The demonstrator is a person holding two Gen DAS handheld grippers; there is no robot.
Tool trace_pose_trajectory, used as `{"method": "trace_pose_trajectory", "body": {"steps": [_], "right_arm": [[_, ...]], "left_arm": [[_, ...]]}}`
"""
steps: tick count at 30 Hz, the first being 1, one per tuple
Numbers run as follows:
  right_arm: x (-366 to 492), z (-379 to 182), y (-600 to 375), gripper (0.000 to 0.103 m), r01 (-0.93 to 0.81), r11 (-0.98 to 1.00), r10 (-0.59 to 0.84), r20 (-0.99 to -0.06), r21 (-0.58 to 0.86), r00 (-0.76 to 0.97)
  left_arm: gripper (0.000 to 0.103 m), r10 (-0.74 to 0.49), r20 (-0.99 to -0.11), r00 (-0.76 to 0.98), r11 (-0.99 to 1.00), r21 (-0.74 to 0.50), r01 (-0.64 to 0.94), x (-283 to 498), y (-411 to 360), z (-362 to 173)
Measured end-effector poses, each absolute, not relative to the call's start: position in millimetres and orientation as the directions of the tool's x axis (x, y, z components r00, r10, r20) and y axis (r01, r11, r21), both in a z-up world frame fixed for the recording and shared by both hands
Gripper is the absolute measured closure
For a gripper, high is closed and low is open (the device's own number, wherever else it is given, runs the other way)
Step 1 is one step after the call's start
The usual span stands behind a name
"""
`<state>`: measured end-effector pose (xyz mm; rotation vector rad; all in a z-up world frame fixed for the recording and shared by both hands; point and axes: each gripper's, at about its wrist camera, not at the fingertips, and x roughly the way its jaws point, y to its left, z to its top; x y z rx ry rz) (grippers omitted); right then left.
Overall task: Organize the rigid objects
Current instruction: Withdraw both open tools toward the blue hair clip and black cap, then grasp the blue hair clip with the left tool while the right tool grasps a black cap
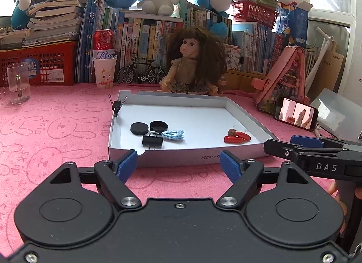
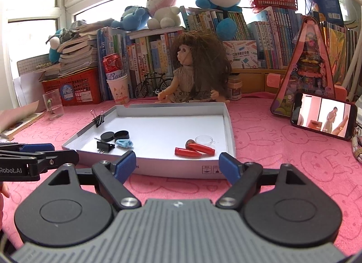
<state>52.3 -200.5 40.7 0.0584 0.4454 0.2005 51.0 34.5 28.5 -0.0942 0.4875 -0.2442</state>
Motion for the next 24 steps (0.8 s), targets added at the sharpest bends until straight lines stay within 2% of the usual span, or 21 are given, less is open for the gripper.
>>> {"method": "trace_pose_trajectory", "body": {"steps": [17,22,24], "right_arm": [[12,16,-195,0.013,-0.266,0.96,0.275,-0.436,0.082,0.857],[5,9,-191,0.013,-0.303,0.949,0.309,-0.45,0.089,0.838],[1,8,-187,0.013,-0.326,0.941,0.33,-0.445,0.089,0.832]], "left_arm": [[0.025,-0.25,-0.481,0.84,0.968,-0.149,0.203,13,44,6],[0.031,-0.266,-0.484,0.833,0.964,-0.137,0.228,2,42,0],[0.037,-0.276,-0.488,0.828,0.961,-0.137,0.239,0,41,-1]]}}
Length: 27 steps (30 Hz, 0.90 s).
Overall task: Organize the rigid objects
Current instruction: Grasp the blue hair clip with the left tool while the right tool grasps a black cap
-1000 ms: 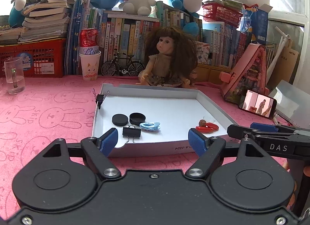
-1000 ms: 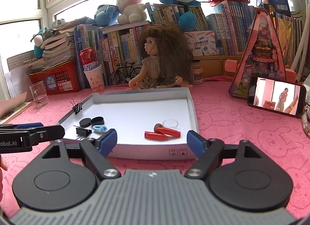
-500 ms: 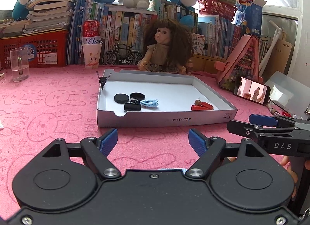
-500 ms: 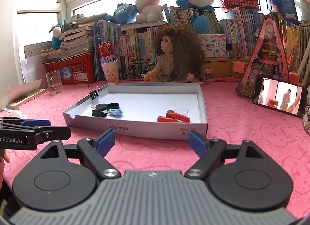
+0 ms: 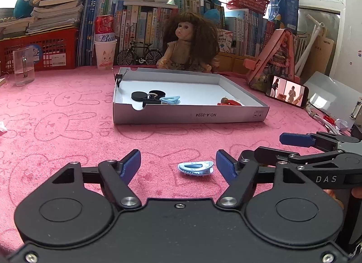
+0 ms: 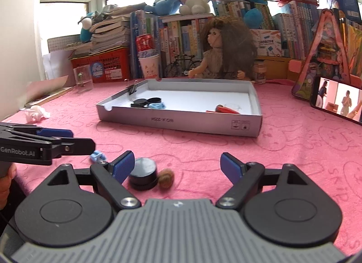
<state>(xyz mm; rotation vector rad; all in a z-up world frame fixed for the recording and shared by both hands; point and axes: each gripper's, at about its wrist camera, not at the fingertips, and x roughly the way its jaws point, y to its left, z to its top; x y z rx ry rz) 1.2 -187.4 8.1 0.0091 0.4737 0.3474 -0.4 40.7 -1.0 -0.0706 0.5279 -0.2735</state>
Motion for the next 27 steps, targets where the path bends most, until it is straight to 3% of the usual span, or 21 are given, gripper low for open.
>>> {"method": "trace_pose_trajectory", "body": {"steps": [6,14,27], "right_arm": [[-4,8,-175,0.016,-0.38,0.921,0.376,-0.445,0.083,0.813],[-4,8,-161,0.045,-0.415,0.908,0.394,-0.453,0.057,0.8],[2,8,-155,0.062,-0.425,0.905,0.387,-0.47,0.026,0.794]], "left_arm": [[0.053,-0.289,-0.491,0.822,0.957,-0.129,0.26,-5,35,-4],[0.056,-0.272,-0.491,0.828,0.962,-0.129,0.24,-6,38,-6],[0.056,-0.278,-0.499,0.821,0.96,-0.13,0.246,-6,40,-9]]}}
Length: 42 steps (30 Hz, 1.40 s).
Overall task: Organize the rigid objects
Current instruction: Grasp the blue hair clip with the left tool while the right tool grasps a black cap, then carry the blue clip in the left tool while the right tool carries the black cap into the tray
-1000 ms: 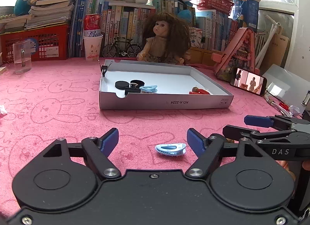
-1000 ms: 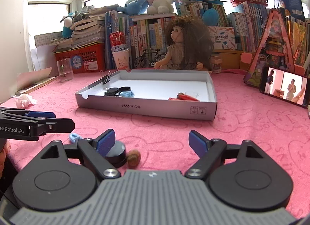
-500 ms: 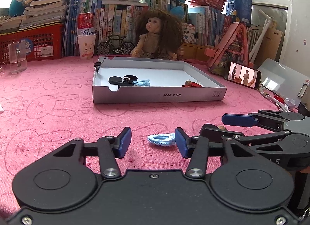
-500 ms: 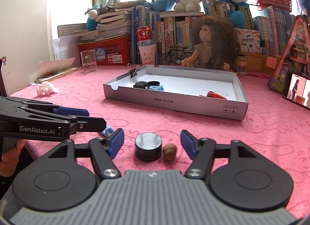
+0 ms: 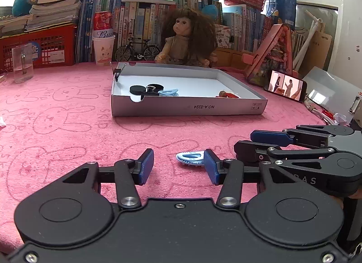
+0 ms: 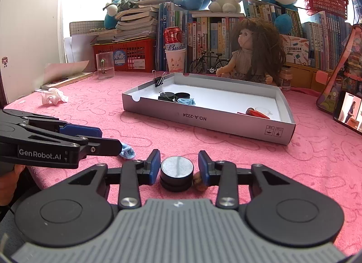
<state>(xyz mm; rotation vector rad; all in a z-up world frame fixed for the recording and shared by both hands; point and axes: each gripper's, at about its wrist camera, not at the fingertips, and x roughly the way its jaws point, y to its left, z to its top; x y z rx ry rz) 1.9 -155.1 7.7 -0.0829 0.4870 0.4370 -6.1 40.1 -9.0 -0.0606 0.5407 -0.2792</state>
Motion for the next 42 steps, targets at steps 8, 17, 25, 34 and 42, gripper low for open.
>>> {"method": "trace_pose_trajectory", "body": {"steps": [8,17,25,34,42], "right_arm": [[7,7,-154,0.066,-0.422,0.906,0.388,-0.475,0.037,0.79],[9,12,-162,0.066,-0.381,0.924,0.358,-0.455,0.043,0.816],[12,14,-167,0.066,-0.343,0.938,0.327,-0.441,0.046,0.836],[24,18,-173,0.066,-0.289,0.955,0.286,-0.436,0.06,0.854],[46,28,-186,0.066,-0.21,0.973,0.231,-0.424,0.096,0.875]], "left_arm": [[0.056,-0.287,-0.501,0.816,0.957,-0.122,0.262,-7,35,-11],[0.056,-0.297,-0.503,0.811,0.954,-0.124,0.273,-1,26,-14],[0.068,-0.267,-0.51,0.817,0.963,-0.117,0.241,6,17,-17],[0.068,-0.247,-0.502,0.829,0.969,-0.123,0.215,20,18,-6],[0.068,-0.231,-0.452,0.861,0.973,-0.116,0.2,41,20,16]]}}
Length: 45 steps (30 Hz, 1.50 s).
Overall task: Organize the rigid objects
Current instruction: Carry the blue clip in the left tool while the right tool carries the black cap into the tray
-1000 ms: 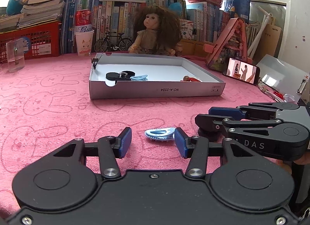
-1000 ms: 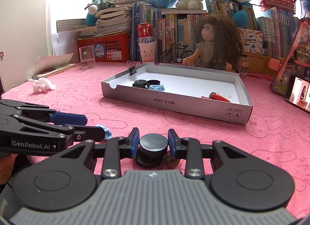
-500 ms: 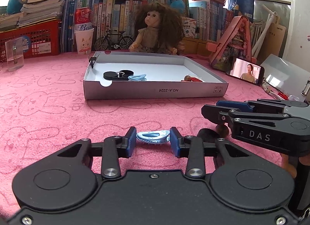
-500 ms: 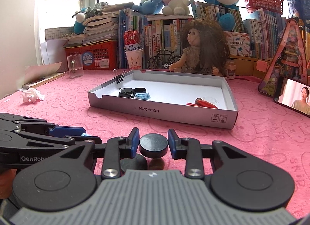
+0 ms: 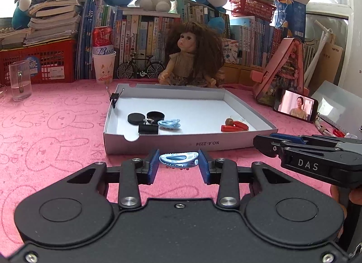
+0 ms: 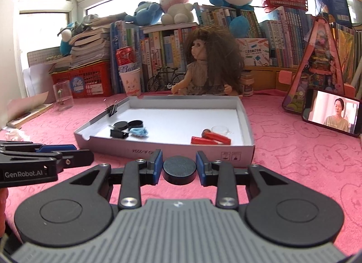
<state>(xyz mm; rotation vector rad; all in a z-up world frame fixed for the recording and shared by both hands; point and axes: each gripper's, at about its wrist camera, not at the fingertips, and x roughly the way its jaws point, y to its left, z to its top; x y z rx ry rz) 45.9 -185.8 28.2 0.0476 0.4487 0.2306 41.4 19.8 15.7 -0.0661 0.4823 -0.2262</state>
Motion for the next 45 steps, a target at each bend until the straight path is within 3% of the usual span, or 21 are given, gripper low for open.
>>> {"method": "trace_pose_trajectory", "body": {"steps": [22,33,45], "right_arm": [[146,33,-227,0.066,-0.057,0.965,0.167,-0.438,0.254,0.883],[204,30,-248,0.066,-0.02,0.93,0.234,-0.55,0.367,0.802],[238,22,-219,0.066,-0.037,0.968,0.189,-0.623,0.249,0.759]], "left_arm": [[0.068,-0.15,-0.418,0.896,0.986,-0.134,0.102,158,28,34],[0.068,-0.147,-0.517,0.843,0.985,-0.151,0.079,227,37,33],[0.068,-0.11,-0.582,0.806,0.994,-0.081,0.076,265,21,17]]}}
